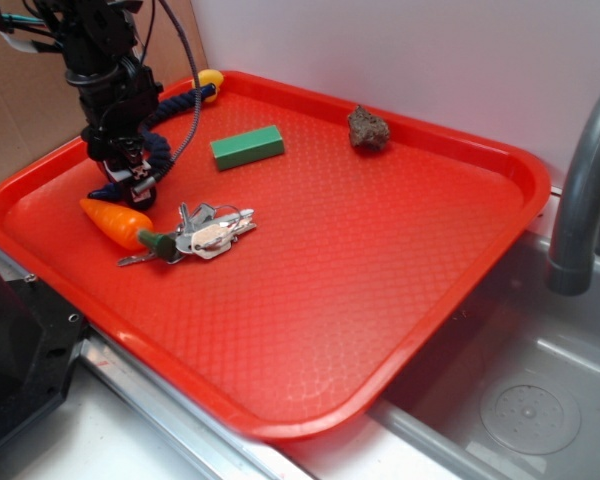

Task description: Grab the blue rope.

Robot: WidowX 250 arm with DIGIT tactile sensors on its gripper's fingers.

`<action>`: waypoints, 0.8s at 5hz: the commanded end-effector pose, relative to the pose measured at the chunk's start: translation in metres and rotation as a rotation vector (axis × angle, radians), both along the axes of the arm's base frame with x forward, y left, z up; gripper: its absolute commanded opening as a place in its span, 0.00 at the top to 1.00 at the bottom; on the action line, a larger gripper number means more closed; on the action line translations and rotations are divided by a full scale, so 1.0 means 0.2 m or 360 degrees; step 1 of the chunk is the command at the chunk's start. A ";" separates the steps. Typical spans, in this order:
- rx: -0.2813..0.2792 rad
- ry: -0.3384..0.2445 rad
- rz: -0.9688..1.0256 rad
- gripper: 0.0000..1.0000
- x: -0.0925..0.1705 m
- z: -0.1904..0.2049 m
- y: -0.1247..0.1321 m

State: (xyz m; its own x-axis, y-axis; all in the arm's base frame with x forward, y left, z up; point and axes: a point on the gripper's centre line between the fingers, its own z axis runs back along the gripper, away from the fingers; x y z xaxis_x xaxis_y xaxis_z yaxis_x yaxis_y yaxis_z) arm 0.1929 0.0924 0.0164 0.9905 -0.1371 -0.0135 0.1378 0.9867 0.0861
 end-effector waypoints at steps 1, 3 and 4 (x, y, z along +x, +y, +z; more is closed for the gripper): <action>0.0101 -0.0218 0.0123 1.00 0.12 0.50 -0.19; 0.0043 -0.0182 0.0208 1.00 0.22 0.97 -0.42; 0.0062 -0.0162 0.0190 1.00 0.21 0.99 -0.51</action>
